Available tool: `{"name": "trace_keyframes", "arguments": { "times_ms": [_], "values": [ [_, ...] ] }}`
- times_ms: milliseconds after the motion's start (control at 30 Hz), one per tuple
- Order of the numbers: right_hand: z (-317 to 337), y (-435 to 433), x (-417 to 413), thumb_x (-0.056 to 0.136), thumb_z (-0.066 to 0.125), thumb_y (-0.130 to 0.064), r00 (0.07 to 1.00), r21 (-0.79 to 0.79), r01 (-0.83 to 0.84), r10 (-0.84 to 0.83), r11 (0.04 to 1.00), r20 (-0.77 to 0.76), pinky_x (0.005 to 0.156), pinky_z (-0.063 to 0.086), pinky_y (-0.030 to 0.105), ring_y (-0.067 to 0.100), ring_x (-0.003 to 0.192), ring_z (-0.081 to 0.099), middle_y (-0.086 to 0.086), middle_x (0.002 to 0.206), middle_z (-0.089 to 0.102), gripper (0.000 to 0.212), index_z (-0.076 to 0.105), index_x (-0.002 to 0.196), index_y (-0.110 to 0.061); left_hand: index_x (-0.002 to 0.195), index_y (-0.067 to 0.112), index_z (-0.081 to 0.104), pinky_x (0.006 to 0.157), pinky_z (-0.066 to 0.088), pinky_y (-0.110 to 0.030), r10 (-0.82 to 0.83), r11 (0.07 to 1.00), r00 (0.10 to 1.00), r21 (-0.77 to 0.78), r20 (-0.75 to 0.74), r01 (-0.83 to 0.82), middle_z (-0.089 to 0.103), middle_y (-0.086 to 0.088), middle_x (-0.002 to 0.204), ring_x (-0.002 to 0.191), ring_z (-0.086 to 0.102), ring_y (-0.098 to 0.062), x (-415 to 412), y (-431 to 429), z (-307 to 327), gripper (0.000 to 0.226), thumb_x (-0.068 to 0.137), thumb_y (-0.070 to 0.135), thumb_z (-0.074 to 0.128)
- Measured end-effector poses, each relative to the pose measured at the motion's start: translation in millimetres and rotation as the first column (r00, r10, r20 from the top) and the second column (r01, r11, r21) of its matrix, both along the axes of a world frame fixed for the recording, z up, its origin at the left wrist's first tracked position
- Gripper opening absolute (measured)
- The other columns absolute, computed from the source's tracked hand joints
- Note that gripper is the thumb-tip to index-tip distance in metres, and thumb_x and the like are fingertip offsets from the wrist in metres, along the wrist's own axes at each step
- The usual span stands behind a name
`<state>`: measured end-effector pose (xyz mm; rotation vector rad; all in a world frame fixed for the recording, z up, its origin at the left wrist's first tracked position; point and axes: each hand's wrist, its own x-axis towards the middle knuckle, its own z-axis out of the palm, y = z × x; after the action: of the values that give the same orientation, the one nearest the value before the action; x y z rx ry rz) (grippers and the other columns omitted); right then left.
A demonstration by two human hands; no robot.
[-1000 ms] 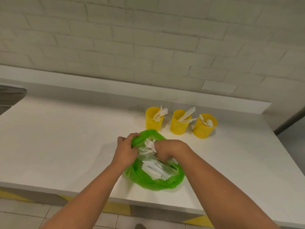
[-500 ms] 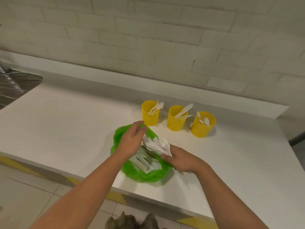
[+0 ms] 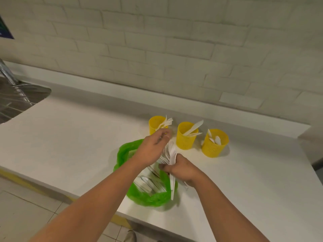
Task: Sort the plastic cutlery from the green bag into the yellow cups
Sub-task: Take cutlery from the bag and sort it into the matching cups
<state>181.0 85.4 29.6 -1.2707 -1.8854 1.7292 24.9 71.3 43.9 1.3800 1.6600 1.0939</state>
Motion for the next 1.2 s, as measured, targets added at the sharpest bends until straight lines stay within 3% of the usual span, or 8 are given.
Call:
{"name": "trace_keyframes", "arguments": {
  "times_ms": [100, 333, 567, 667, 800, 933, 1067, 1200],
  "values": [
    [2.6, 3.5, -4.2, 0.09, 0.074, -0.01, 0.999, -0.058, 0.003, -0.005, 0.998, -0.035, 0.07, 0.05, 0.024, -0.001, 0.067, 0.064, -0.019, 0.071, 0.071, 0.021, 0.065, 0.102, -0.025, 0.131, 0.041, 0.062, 0.102, 0.036, -0.014, -0.093, 0.992, 0.982, -0.07, 0.162, 0.106, 0.068, 0.015, 0.132, 0.124, 0.056, 0.008, -1.2, 2.0, 7.0, 0.041, 0.098, 0.061, 0.049],
    [4.7, 5.3, -6.7, 0.09, 0.073, -0.003, 0.933, -0.203, 0.169, -0.223, 0.965, -0.284, 0.058, 0.053, 0.033, 0.019, 0.055, 0.06, 0.005, 0.064, 0.063, 0.029, 0.063, 0.116, -0.01, 0.137, 0.036, 0.057, 0.109, 0.04, -0.021, 0.043, 0.996, 0.961, 0.06, 0.272, -0.061, 0.06, 0.018, 0.141, 0.134, 0.051, 0.001, -8.9, 12.8, 19.0, 0.045, 0.094, 0.046, 0.065],
    [11.3, 16.0, -21.6, 0.089, 0.065, 0.012, 0.851, -0.396, 0.157, -0.327, 0.905, -0.41, 0.047, 0.051, 0.033, 0.022, 0.045, 0.05, 0.012, 0.056, 0.048, 0.018, 0.062, 0.1, -0.002, 0.113, 0.037, 0.068, 0.09, 0.042, -0.002, -0.045, 0.995, 0.943, -0.072, 0.33, 0.073, 0.069, 0.026, 0.113, 0.107, 0.063, 0.012, 8.1, 24.1, 18.7, 0.024, 0.109, 0.026, 0.047],
    [11.8, 26.5, -26.8, 0.09, 0.068, 0.005, 0.825, -0.418, 0.181, -0.369, 0.89, -0.428, 0.045, 0.04, 0.028, 0.019, 0.043, 0.042, 0.01, 0.056, 0.042, 0.013, 0.062, 0.095, -0.005, 0.131, 0.037, 0.063, 0.105, 0.048, -0.027, -0.002, 0.994, 0.909, -0.095, 0.417, 0.046, 0.07, 0.008, 0.129, 0.118, 0.066, -0.007, 0.3, 33.2, 21.5, 0.032, 0.1, 0.044, 0.058],
    [11.4, 38.2, -29.4, 0.092, 0.068, 0.0, 0.721, -0.418, 0.305, -0.494, 0.856, -0.485, 0.049, 0.041, 0.031, 0.022, 0.045, 0.045, 0.012, 0.059, 0.045, 0.014, 0.065, 0.082, -0.009, 0.135, 0.031, 0.054, 0.088, 0.058, -0.037, 0.102, 0.982, 0.856, -0.189, 0.508, -0.005, 0.073, -0.002, 0.12, 0.106, 0.071, -0.019, -20.4, 25.1, 13.0, 0.038, 0.101, 0.048, 0.055],
    [12.5, 51.2, -34.2, 0.097, 0.06, 0.0, 0.599, -0.424, 0.376, -0.565, 0.824, -0.568, 0.052, 0.047, 0.031, 0.02, 0.052, 0.049, 0.011, 0.065, 0.049, 0.013, 0.056, 0.086, -0.006, 0.119, 0.018, 0.066, 0.071, 0.057, -0.03, -0.068, 0.934, 0.878, -0.279, 0.475, 0.223, 0.075, 0.003, 0.088, 0.076, 0.07, -0.012, -19.5, 5.4, -8.8, 0.028, 0.105, 0.038, 0.053],
    [13.3, 59.6, -38.8, 0.097, 0.061, -0.005, 0.561, -0.418, 0.429, -0.599, 0.801, -0.572, 0.06, 0.055, 0.033, 0.019, 0.066, 0.062, 0.006, 0.072, 0.061, 0.005, 0.057, 0.1, -0.006, 0.112, 0.031, 0.071, 0.077, 0.052, -0.039, -0.086, 0.947, 0.891, -0.241, 0.446, 0.212, 0.074, -0.005, 0.098, 0.081, 0.068, -0.017, -20.4, 24.4, -21.5, 0.029, 0.092, 0.051, 0.067],
    [14.7, 67.6, -44.7, 0.09, 0.068, -0.012, 0.59, -0.359, 0.509, -0.62, 0.783, -0.516, 0.061, 0.057, 0.033, 0.022, 0.077, 0.068, 0.004, 0.078, 0.068, 0.024, 0.059, 0.109, 0.0, 0.121, 0.036, 0.062, 0.076, 0.054, -0.036, -0.202, 0.937, 0.926, -0.213, 0.318, 0.277, 0.069, -0.005, 0.097, 0.084, 0.067, -0.013, -26.2, 46.3, -24.6, 0.036, 0.088, 0.052, 0.063]
  ]
}}
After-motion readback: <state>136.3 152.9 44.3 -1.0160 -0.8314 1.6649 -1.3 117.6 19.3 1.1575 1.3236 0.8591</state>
